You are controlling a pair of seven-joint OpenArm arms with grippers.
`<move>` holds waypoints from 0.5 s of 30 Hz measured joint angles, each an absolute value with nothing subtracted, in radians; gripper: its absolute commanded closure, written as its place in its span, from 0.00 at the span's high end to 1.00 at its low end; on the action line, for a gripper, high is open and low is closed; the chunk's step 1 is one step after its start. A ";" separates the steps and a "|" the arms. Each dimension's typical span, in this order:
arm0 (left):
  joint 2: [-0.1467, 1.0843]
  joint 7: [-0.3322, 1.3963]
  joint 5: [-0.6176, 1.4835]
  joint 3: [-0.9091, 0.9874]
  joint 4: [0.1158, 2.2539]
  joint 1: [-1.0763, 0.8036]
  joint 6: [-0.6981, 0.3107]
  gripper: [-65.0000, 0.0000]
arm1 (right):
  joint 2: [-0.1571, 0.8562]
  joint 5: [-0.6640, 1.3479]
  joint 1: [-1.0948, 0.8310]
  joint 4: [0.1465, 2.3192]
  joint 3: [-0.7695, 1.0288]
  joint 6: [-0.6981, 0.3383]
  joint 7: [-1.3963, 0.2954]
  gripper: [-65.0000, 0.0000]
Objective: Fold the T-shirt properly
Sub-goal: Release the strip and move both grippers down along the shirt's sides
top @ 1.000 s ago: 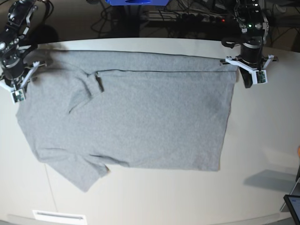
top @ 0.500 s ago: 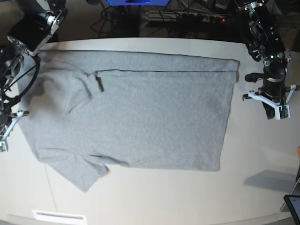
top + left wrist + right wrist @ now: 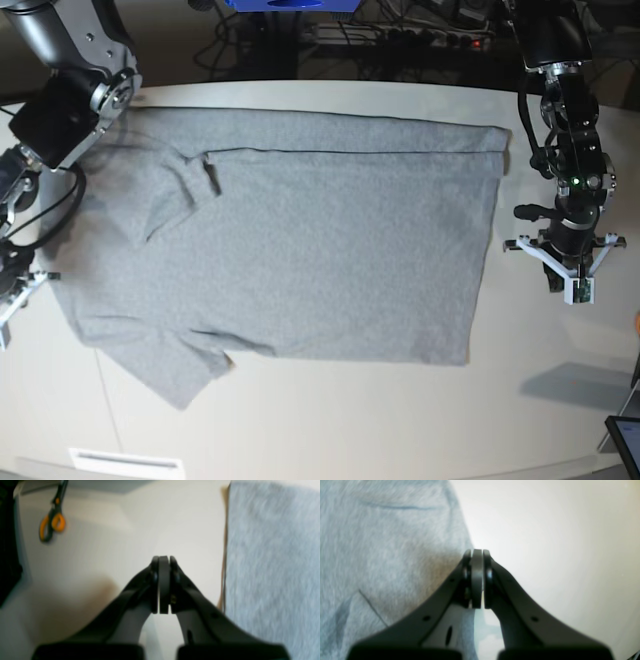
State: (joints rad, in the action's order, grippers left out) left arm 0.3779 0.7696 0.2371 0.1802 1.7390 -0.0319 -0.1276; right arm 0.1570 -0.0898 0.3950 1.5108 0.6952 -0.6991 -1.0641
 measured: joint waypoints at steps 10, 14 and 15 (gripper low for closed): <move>0.353 0.769 0.240 0.183 1.731 -0.034 -0.128 0.00 | 0.285 -0.081 0.470 1.348 0.511 -0.701 -1.061 0.52; 0.352 0.769 0.239 0.184 1.714 -0.015 -0.128 0.00 | 0.306 -0.089 0.543 1.253 0.457 -0.699 -1.021 0.73; 0.352 0.766 0.241 0.183 1.707 -0.006 -0.128 0.00 | 0.310 -0.088 0.555 1.221 0.445 -0.699 -0.994 0.73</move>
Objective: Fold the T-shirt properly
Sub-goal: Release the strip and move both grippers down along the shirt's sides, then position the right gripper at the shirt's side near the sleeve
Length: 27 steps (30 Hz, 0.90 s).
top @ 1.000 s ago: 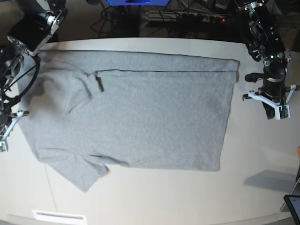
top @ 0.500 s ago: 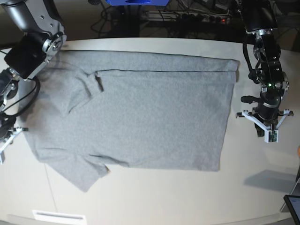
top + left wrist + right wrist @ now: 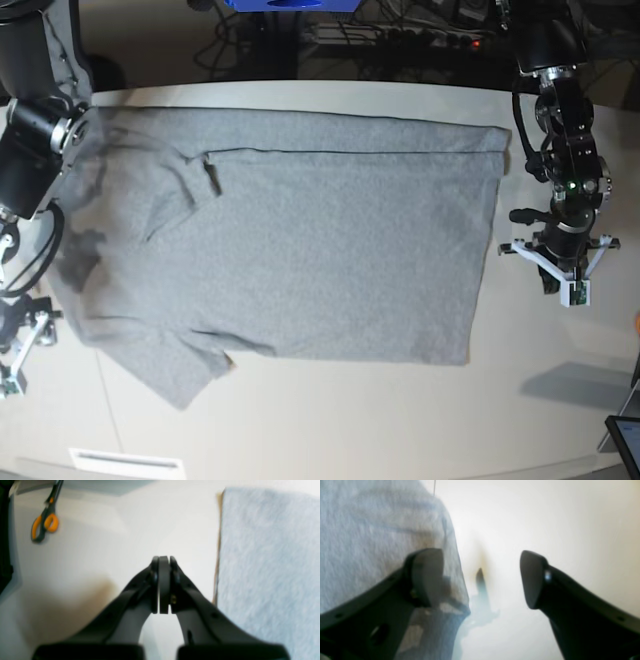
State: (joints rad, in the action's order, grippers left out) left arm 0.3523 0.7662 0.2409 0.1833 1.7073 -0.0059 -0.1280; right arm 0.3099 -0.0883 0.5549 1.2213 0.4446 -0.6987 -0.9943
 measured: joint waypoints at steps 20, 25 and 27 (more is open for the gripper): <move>0.354 0.770 0.237 0.184 1.691 -0.008 -0.128 0.00 | 0.302 -0.012 0.714 0.824 0.659 -0.695 -0.844 0.74; 0.355 0.770 0.237 0.184 1.691 -0.009 -0.128 0.00 | 0.316 -0.003 0.726 0.823 0.659 -0.695 -0.918 0.74; 0.355 0.770 0.238 0.184 1.691 -0.010 -0.128 0.00 | 0.321 -0.002 0.734 0.806 0.659 -0.695 -0.917 0.74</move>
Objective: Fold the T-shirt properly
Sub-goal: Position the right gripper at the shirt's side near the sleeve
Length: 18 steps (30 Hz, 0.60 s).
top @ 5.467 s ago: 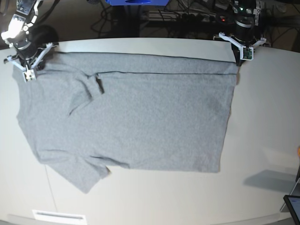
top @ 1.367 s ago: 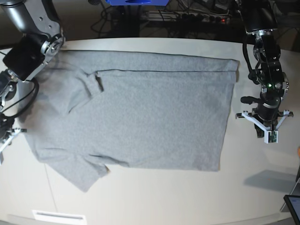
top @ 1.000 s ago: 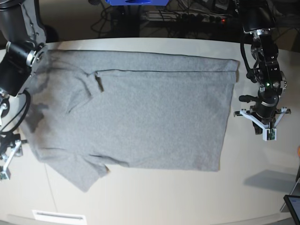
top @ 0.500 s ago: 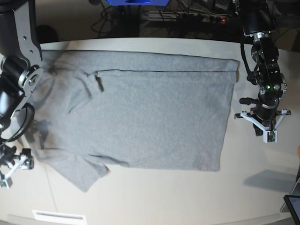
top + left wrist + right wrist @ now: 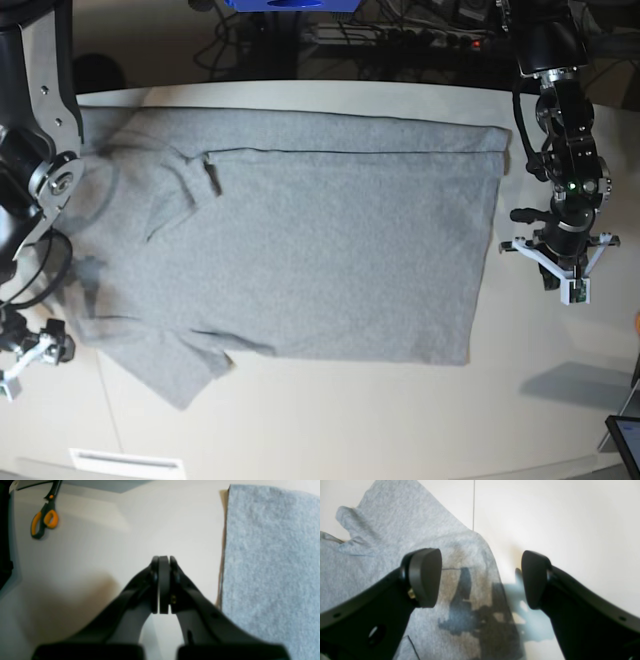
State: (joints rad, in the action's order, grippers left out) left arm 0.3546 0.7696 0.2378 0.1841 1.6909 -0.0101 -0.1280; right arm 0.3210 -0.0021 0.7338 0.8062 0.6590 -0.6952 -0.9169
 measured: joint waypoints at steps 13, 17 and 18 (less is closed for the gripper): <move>0.354 0.770 0.240 0.185 1.684 -0.009 -0.128 0.00 | 0.378 -0.004 0.782 0.567 0.657 -0.695 -0.911 0.74; 0.354 0.769 0.240 0.185 1.684 -0.009 -0.128 0.00 | 0.405 -0.003 0.803 0.529 0.662 -0.695 -0.911 0.74; 0.354 0.769 0.240 0.185 1.684 -0.009 -0.128 0.00 | 0.410 -0.004 0.804 0.528 0.662 -0.695 -0.911 0.74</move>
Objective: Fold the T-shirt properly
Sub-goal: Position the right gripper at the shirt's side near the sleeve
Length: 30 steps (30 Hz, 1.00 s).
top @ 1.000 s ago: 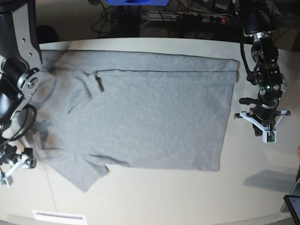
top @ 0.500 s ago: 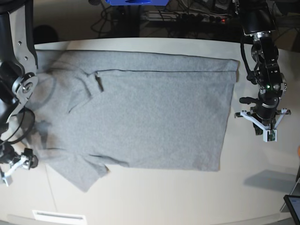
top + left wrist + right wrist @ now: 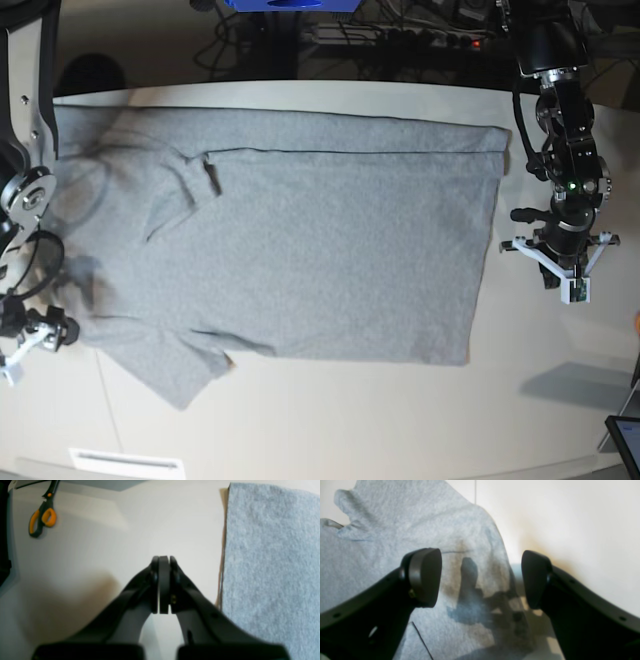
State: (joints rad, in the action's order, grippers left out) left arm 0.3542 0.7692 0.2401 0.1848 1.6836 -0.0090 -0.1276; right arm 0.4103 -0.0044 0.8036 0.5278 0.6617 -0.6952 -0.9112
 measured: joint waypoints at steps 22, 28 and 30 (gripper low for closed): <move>0.352 0.767 0.240 0.185 1.684 -0.020 -0.128 0.00 | 0.415 -0.003 0.745 0.467 0.661 -0.695 -0.808 0.73; 0.352 0.767 0.240 0.185 1.684 -0.019 -0.128 0.00 | 0.413 -0.002 0.742 0.383 0.661 -0.695 -0.739 0.73; 0.352 0.767 0.240 0.185 1.684 -0.020 -0.128 0.00 | 0.413 -0.002 0.742 0.382 0.661 -0.695 -0.733 0.73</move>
State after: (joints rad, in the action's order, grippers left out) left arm 0.3523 0.7670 0.2401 0.1848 1.6840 -0.0196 -0.1276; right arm 0.4126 -0.0025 0.7418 0.3820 0.6605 -0.6952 -0.7334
